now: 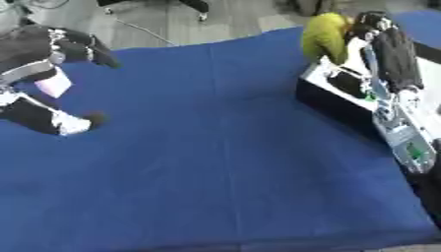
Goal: Pick up the objects with one hand, pass them to the other hand, and then place them into the box on the other side of the table.
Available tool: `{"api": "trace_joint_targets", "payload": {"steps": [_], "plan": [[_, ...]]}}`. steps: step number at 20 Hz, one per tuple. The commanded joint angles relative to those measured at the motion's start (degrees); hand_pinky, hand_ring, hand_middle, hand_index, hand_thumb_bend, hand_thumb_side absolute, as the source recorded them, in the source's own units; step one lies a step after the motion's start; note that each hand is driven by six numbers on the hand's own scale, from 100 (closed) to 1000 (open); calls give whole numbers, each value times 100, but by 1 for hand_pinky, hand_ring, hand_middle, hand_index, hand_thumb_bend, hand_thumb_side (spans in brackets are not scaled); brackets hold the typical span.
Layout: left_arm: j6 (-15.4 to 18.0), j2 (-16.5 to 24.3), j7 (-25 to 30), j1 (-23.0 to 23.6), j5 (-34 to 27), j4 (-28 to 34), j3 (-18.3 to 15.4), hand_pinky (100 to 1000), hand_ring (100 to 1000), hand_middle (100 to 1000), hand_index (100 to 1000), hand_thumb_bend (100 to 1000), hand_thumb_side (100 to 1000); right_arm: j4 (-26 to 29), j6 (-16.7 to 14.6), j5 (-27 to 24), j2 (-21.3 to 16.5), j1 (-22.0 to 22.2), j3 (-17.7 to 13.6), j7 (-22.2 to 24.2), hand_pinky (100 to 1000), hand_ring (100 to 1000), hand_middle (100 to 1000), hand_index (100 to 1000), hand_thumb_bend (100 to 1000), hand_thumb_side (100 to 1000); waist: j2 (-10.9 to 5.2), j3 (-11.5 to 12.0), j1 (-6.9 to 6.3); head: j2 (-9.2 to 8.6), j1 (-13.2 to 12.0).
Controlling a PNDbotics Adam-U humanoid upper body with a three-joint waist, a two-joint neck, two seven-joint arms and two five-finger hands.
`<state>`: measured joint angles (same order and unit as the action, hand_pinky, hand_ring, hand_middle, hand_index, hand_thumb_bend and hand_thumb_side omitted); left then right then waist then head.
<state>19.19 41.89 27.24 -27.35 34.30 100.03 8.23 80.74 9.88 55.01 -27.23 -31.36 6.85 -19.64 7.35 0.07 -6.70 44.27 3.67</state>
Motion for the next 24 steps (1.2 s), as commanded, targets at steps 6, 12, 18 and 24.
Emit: {"api": "trace_joint_targets", "payload": {"steps": [6, 12, 18, 24], "plan": [[-133, 2, -571, 181, 856, -1019, -356, 777, 686, 703, 820, 296, 402, -179, 781, 1224, -474, -306, -295, 1644, 862, 898, 830, 1000, 100, 100, -99, 13, 48, -15, 113], [-251, 2, -801, 176, 990, -1471, -533, 774, 684, 700, 819, 292, 379, 1211, 537, 1529, -325, 6, -398, 1564, 858, 886, 800, 991, 100, 100, -93, -16, 54, -15, 5], [-771, -33, -1222, -307, 790, -2468, -770, 757, 677, 691, 821, 165, 373, 3104, -742, 758, 262, 560, 187, 1604, 856, 878, 784, 972, 100, 100, -77, -75, 61, -15, -630], [-1260, -56, -1932, -1228, 755, -3876, -880, 762, 710, 723, 836, 154, 477, 3382, -1624, 72, 722, 758, 841, 1704, 846, 867, 752, 962, 100, 100, 50, -174, 151, -15, -1575]]}}
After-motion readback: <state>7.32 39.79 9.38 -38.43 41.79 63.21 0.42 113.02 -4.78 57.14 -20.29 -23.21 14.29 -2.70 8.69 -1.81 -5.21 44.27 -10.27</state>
